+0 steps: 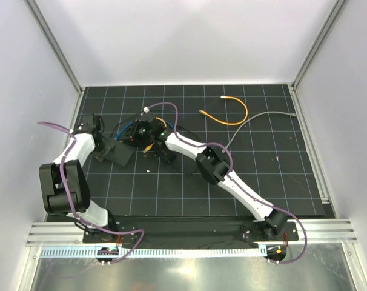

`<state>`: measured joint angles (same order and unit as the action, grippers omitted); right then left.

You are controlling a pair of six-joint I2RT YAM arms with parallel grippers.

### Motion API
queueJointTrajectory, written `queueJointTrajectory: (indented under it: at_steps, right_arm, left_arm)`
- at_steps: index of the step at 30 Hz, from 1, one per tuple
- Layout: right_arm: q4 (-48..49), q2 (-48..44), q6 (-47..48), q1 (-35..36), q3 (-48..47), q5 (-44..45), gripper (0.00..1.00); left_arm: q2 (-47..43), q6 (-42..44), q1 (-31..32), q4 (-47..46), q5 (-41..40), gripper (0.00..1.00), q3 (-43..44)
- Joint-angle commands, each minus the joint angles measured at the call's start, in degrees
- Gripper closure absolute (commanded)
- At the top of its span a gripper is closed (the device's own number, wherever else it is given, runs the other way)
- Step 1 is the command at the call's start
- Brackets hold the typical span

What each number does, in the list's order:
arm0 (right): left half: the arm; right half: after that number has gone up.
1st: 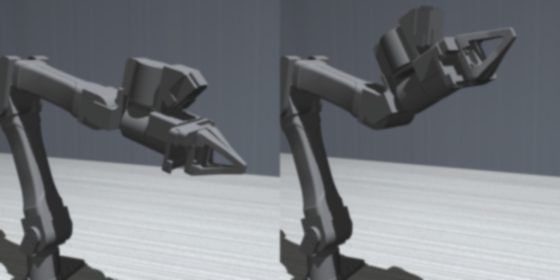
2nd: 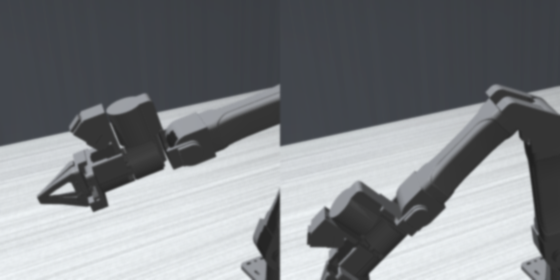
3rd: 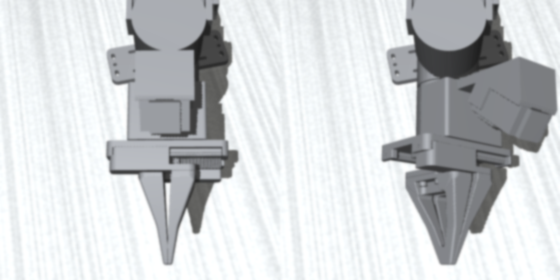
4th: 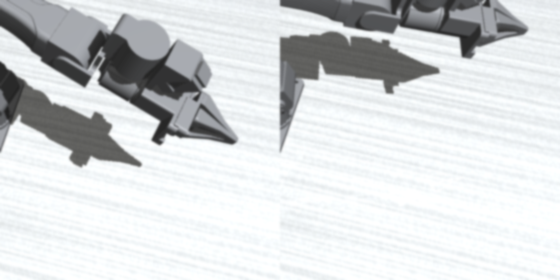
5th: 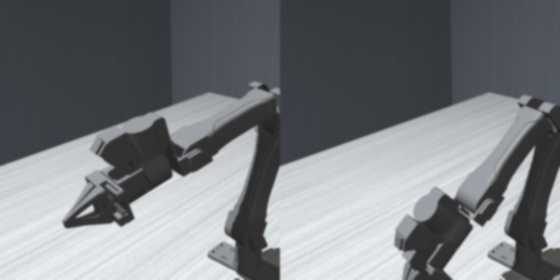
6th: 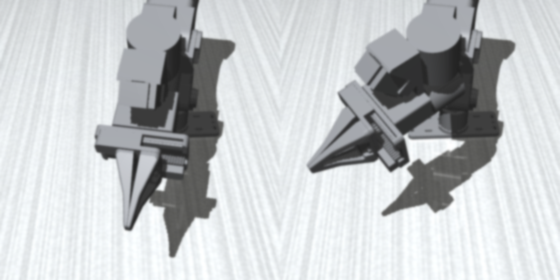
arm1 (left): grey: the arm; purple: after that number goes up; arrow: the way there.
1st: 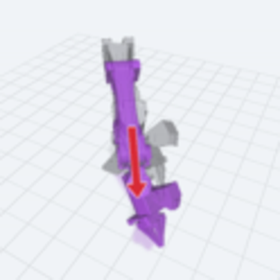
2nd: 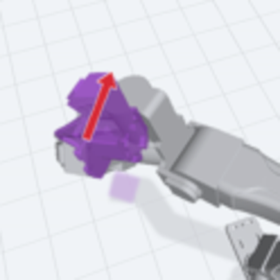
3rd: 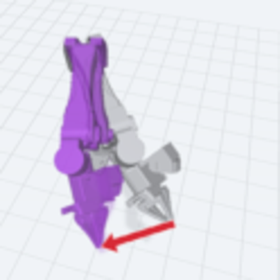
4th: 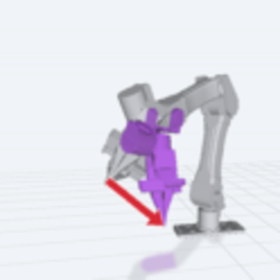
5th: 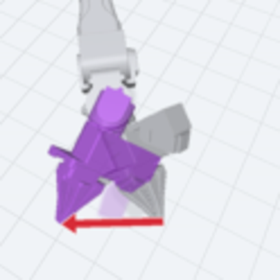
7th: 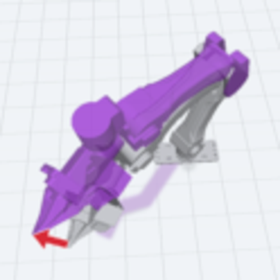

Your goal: Pull the plug from the switch port

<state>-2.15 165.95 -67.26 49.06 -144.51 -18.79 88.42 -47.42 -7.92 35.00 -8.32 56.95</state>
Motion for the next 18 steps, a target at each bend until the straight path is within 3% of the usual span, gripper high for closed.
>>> queueJointTrajectory:
  at_steps: [1,10,14,18]
  right_arm:
    - [0.39,1.66,-1.99,0.34,-1.83,0.15,0.63]
    - [1.27,3.24,-4.37,0.34,-2.0,-0.02,0.73]
    - [1.54,3.68,-4.72,0.34,-2.18,-0.02,0.86]
    - [3.8,2.72,-4.54,0.25,-0.08,0.42,0.92]
  left_arm:
    - [0.08,0.13,0.19,-1.52,-0.65,0.56,0.27]
    - [0.61,1.1,0.19,-1.43,0.05,0.59,0.97]
    - [-0.35,2.24,0.28,-1.61,0.32,0.59,2.2]
    - [0.61,3.12,0.37,-1.69,2.6,0.59,5.97]
